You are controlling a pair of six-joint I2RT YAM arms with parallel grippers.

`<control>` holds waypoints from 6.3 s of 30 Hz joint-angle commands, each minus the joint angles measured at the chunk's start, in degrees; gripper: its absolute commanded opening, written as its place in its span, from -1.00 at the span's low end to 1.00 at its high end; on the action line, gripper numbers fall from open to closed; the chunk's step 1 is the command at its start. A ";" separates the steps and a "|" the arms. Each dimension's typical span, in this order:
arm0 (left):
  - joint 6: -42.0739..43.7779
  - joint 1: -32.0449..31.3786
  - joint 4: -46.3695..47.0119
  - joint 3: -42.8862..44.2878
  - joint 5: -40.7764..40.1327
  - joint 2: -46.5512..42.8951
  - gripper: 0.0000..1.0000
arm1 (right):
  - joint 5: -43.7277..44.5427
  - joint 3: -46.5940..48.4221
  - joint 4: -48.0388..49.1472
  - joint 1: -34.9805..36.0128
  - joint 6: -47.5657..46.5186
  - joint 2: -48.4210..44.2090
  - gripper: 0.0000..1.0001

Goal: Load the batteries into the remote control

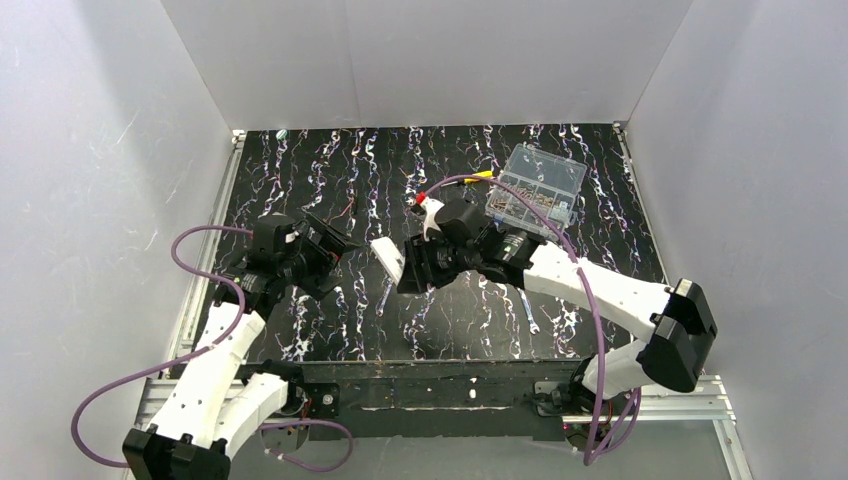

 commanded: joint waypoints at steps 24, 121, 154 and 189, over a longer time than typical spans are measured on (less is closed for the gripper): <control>-2.77 -9.20 6.98 -1.19 -1.42 -0.41 0.47 | -10.22 5.12 5.68 3.64 3.55 1.99 -0.97; -17.24 -10.91 67.57 -14.15 9.83 -0.11 -1.00 | -12.98 -19.80 38.69 -8.04 24.94 -19.23 0.42; -17.17 -10.92 62.36 -15.22 8.06 -0.57 0.22 | -16.78 -18.92 42.71 -8.04 26.74 -15.51 -0.97; -16.15 -11.29 4.85 9.55 5.43 -1.41 0.96 | 17.49 -19.61 26.28 -0.04 -26.35 -33.42 -0.97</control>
